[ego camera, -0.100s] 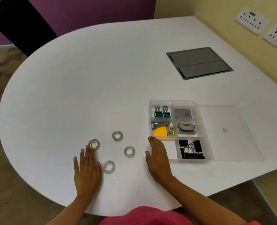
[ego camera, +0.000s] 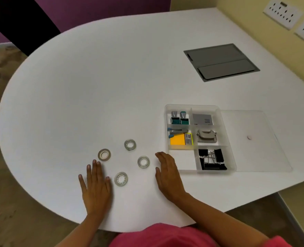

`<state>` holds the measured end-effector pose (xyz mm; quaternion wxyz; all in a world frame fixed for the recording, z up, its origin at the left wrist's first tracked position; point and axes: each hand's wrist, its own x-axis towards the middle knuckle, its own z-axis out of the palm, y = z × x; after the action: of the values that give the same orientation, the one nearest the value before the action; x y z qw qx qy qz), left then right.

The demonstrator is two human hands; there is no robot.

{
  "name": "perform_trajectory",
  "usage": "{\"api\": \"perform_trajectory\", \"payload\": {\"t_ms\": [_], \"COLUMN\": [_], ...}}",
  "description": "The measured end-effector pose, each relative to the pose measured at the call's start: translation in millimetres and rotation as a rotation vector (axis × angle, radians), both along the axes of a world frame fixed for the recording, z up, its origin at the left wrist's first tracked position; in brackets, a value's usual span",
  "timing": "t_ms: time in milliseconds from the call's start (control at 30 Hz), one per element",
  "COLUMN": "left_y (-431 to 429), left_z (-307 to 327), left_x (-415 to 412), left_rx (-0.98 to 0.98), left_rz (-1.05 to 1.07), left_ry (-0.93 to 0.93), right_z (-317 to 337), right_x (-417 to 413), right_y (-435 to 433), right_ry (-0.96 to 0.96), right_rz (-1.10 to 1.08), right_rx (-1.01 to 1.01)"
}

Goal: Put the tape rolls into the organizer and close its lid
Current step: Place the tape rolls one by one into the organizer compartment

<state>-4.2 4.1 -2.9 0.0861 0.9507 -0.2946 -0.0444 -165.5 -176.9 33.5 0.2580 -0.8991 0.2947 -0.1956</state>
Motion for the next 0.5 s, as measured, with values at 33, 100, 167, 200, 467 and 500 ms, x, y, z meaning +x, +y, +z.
{"api": "perform_trajectory", "payload": {"t_ms": [33,100,167,200,467,500], "left_y": [4.1,7.1,8.4,9.7,13.4,13.7], "left_z": [-5.6,-13.5,-19.1,-21.9,-35.1,-36.6], "left_x": [-2.4,-4.3,-6.5,-8.0,-10.6,-11.1], "left_rx": [0.004,-0.022,-0.048,-0.04,0.018,0.01], "left_rz": [0.029,0.054,0.045,0.031,-0.011,-0.001], "left_ry": [0.025,0.096,0.153,0.154,0.123,0.126], "right_z": [-1.0,-4.3,-7.9,-9.9,-20.8,-23.8], "right_x": [3.1,8.6,16.5,21.0,48.3,49.6], "right_y": [4.8,8.0,5.5,5.2,0.7,1.2], "right_ry": [0.021,0.075,0.158,0.195,0.328,0.354], "right_rz": [0.014,0.04,0.073,0.113,0.297,0.314], "right_rx": [0.015,0.073,0.097,0.108,0.13,0.082]}}
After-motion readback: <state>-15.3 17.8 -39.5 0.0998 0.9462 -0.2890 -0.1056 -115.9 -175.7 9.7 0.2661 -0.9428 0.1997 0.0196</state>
